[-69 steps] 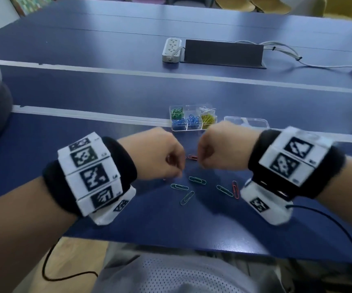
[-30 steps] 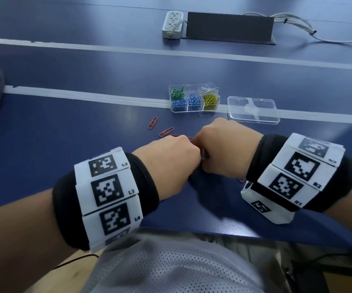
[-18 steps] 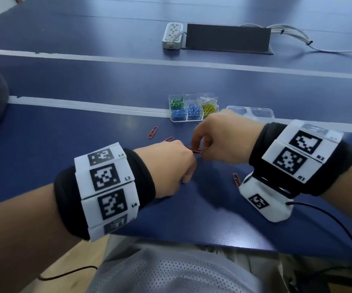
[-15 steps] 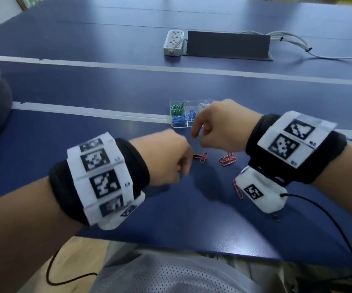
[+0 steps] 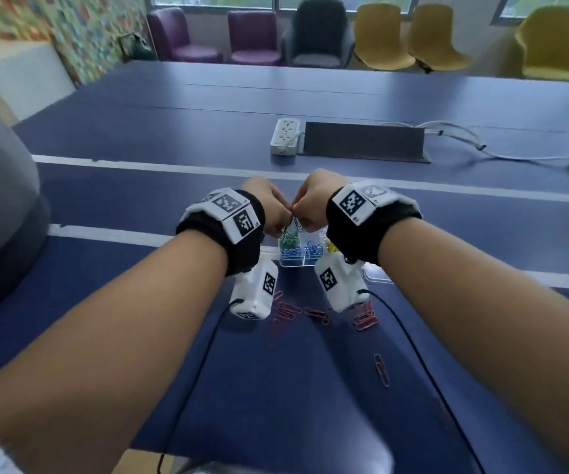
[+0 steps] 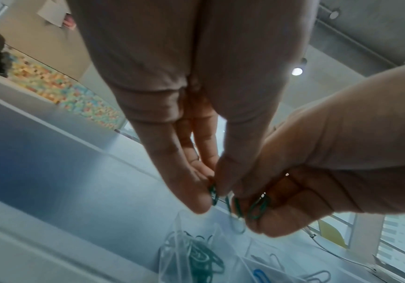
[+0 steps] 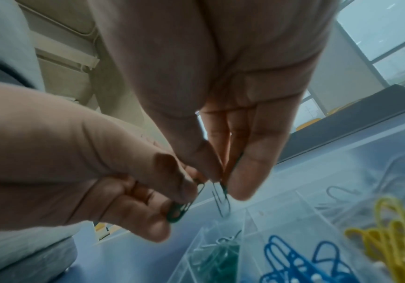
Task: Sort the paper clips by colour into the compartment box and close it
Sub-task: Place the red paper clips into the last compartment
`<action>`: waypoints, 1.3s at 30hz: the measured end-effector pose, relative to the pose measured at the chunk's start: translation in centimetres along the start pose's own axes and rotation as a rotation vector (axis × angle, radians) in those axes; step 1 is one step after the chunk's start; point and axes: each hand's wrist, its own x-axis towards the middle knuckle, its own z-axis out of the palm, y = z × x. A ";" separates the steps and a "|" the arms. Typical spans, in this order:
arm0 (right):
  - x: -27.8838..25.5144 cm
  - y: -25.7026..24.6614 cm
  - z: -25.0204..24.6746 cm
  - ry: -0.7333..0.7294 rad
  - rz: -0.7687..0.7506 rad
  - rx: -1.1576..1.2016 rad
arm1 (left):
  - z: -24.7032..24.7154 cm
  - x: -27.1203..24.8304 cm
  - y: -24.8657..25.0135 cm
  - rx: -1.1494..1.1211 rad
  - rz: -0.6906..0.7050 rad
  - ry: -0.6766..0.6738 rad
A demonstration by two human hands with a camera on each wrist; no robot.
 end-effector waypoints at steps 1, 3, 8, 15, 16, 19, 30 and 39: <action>0.4 0.1 0.2 -0.006 0.012 -0.018 | 0.0 0.2 -0.1 -0.022 -0.013 0.006; 0.8 0.2 0.5 -0.040 0.024 -0.022 | 0.1 0.6 -0.4 -0.068 -0.040 0.006; 0.5 -0.2 0.3 -0.032 0.015 -0.022 | 0.2 0.3 -0.8 -0.190 -0.064 -0.002; -0.8 -1.2 -0.1 -0.062 -0.033 0.022 | 0.2 0.0 -1.0 -0.230 -0.036 0.032; -0.9 -1.2 0.0 -0.077 -0.059 0.045 | 0.2 0.0 -1.1 -0.229 -0.035 0.028; -0.7 -1.1 0.6 -0.136 -0.054 0.187 | 0.3 -0.4 -1.2 -0.198 -0.009 0.012; -1.3 -0.6 1.7 -0.226 -0.099 -0.045 | 0.0 -1.6 -1.8 0.046 0.080 -0.092; -1.6 0.1 1.1 -0.218 -0.195 -0.252 | -0.2 -1.8 -2.3 0.133 0.124 -0.100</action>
